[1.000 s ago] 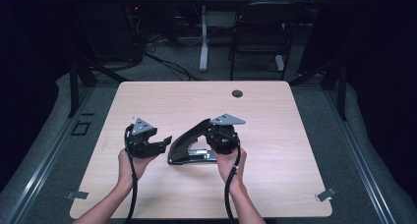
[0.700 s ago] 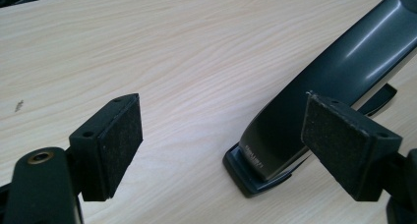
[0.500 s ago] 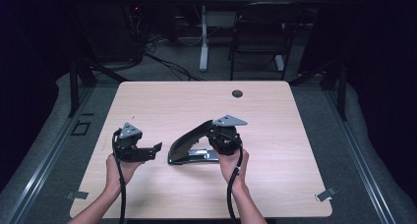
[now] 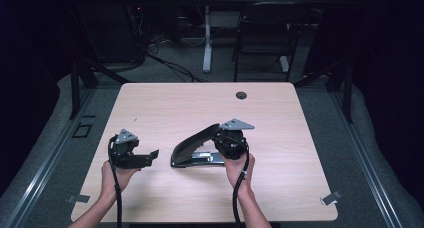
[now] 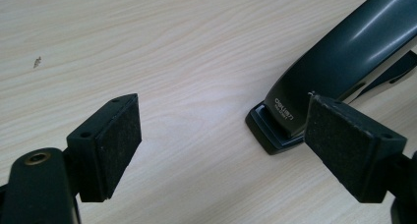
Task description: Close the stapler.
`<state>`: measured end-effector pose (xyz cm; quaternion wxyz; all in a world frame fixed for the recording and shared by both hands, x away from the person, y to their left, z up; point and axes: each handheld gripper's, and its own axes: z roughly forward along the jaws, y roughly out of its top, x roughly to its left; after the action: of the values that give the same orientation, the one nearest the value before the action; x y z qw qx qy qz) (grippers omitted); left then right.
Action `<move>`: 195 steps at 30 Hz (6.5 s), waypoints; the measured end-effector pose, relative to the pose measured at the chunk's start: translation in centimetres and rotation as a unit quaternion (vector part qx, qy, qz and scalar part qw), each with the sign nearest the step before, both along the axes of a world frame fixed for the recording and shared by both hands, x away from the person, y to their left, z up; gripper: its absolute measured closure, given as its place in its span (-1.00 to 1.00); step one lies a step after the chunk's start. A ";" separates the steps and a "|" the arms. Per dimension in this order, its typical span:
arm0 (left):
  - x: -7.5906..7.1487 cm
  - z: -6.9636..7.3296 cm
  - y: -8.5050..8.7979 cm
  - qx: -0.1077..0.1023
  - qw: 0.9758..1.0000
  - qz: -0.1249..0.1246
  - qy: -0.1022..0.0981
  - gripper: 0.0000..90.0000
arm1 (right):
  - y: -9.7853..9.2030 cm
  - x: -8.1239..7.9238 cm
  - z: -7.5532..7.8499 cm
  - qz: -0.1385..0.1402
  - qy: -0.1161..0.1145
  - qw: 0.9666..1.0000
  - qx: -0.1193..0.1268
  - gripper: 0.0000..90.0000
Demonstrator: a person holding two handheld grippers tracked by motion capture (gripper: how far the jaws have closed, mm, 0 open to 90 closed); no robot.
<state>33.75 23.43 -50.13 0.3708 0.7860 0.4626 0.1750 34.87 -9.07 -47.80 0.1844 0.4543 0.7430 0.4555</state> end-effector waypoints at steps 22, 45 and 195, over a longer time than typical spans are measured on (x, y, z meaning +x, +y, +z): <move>0.1 -0.5 0.0 0.007 1.000 -0.003 0.005 -0.67 | -1.9 0.1 -3.2 -0.024 0.018 0.999 0.014 1.00; 0.1 -0.7 -0.1 0.010 1.000 -0.011 0.006 -0.68 | -3.1 0.2 -6.1 -0.040 0.019 0.998 0.052 0.99; -0.6 0.4 2.6 0.020 0.997 0.003 0.078 -1.00 | -15.7 -3.2 1.0 -0.030 0.143 0.986 -0.078 -0.78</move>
<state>33.15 26.05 -49.70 0.3170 0.8031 0.4890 0.1240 31.70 -24.74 -46.82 0.1244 0.5209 0.7813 0.3206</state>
